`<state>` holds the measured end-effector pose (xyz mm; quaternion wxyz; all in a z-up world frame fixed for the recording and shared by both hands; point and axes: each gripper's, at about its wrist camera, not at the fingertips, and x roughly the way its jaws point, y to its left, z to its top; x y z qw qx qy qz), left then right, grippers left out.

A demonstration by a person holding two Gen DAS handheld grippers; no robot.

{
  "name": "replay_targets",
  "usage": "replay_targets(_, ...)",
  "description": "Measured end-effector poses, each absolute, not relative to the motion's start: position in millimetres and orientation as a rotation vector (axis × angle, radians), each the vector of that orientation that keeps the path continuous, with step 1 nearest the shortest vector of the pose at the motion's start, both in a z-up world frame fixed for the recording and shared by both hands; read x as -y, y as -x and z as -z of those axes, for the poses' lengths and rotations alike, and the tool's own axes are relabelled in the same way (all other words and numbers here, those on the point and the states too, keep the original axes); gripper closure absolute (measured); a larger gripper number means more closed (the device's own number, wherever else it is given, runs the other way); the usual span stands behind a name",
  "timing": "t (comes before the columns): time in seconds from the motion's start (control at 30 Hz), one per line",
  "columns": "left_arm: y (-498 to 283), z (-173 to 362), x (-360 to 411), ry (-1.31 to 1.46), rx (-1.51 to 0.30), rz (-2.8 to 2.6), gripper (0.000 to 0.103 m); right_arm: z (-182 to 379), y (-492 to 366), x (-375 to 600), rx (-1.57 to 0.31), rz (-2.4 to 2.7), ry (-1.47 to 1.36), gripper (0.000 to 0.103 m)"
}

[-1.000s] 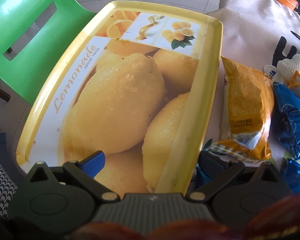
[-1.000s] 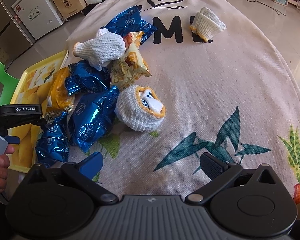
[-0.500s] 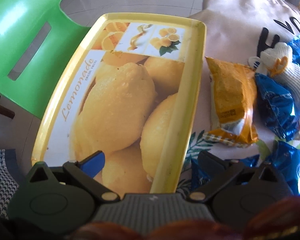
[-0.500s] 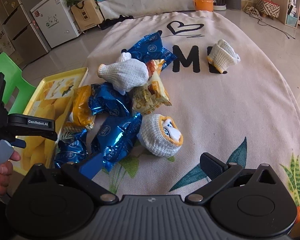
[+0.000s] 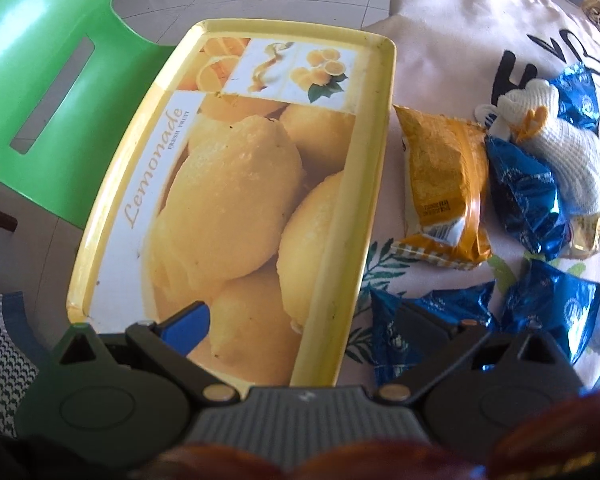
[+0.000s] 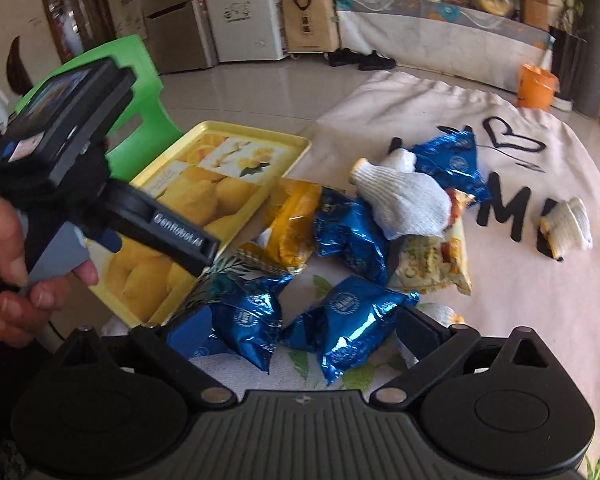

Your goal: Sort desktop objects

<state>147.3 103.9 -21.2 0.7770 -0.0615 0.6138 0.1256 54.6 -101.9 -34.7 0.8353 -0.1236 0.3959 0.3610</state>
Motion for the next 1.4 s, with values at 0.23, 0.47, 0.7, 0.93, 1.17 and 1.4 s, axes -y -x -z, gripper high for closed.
replay_targets(0.23, -154, 14, -115, 0.173, -1.294, -0.307, 0.001, 55, -48, 57, -0.794, -0.867, 0.400, 0.014)
replay_targets(0.47, -159, 24, -123, 0.256, -1.321, -0.313, 0.001, 83, -43, 22, -0.753, -0.919, 0.538, 0.014)
replay_targets(0.7, -176, 27, -112, 0.344, -1.301, -0.250, 0.000, 100, -69, 33, -0.763, -0.775, 0.517, 0.014)
replay_targets(0.93, -202, 35, -83, 0.441, -1.278, -0.130, 0.000, 99, -95, 63, -0.769, -0.661, 0.463, 0.016)
replay_targets(1.17, -222, 47, -65, 0.484, -1.269, -0.090, 0.000, 96, -107, 81, -0.753, -0.575, 0.468, 0.016)
replay_targets(1.4, -239, 53, -58, 0.594, -1.241, -0.034, 0.000, 94, -121, 101, -0.787, -0.485, 0.435, 0.015)
